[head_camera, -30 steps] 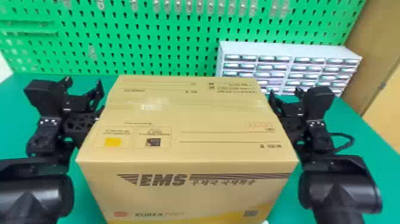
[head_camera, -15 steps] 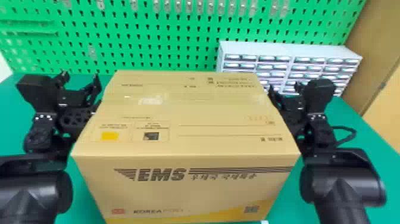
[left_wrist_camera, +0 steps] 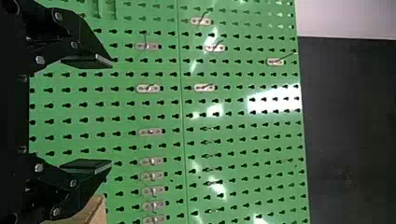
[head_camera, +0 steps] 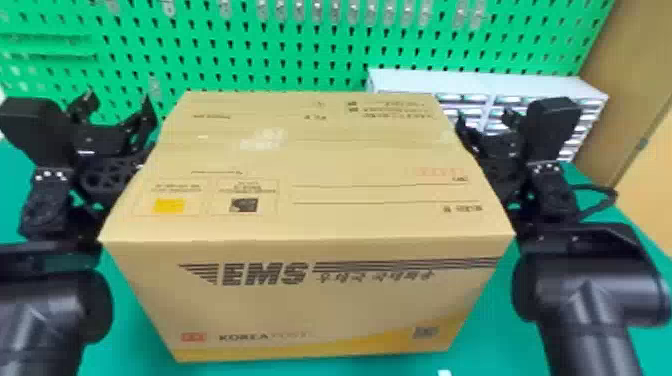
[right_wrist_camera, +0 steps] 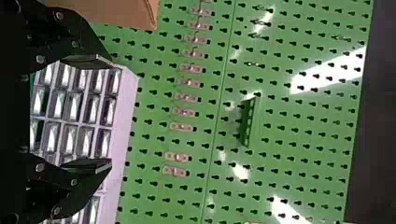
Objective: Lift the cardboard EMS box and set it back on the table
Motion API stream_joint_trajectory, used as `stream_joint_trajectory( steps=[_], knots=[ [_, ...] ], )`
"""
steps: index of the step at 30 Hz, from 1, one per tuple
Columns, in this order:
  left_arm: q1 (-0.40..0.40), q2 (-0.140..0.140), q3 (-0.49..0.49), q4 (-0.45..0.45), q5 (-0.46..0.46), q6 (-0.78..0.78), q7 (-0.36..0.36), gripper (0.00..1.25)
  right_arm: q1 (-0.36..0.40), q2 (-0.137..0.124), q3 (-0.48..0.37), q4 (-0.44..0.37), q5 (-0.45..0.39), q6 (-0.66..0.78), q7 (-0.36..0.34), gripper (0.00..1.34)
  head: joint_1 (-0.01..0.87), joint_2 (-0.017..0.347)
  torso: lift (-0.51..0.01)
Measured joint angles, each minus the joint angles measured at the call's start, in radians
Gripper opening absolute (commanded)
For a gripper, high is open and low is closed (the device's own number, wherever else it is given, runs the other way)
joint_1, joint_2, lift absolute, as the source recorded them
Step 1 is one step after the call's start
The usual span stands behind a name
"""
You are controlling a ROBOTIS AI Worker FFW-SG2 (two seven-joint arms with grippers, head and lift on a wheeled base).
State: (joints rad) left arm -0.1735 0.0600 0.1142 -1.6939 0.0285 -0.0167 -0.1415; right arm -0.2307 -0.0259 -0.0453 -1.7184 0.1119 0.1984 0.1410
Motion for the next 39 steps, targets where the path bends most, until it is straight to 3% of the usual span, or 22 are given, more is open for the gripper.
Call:
stream_joint_trajectory(
  steps=[39],
  knots=[
    [-0.001, 0.002, -0.001, -0.02, 0.013, 0.006, 0.0, 0.76, -0.004, -0.004, 0.01, -0.021, 0.0, 0.019, 0.0, 0.83, 0.678, -0.014, -0.092]
  ],
)
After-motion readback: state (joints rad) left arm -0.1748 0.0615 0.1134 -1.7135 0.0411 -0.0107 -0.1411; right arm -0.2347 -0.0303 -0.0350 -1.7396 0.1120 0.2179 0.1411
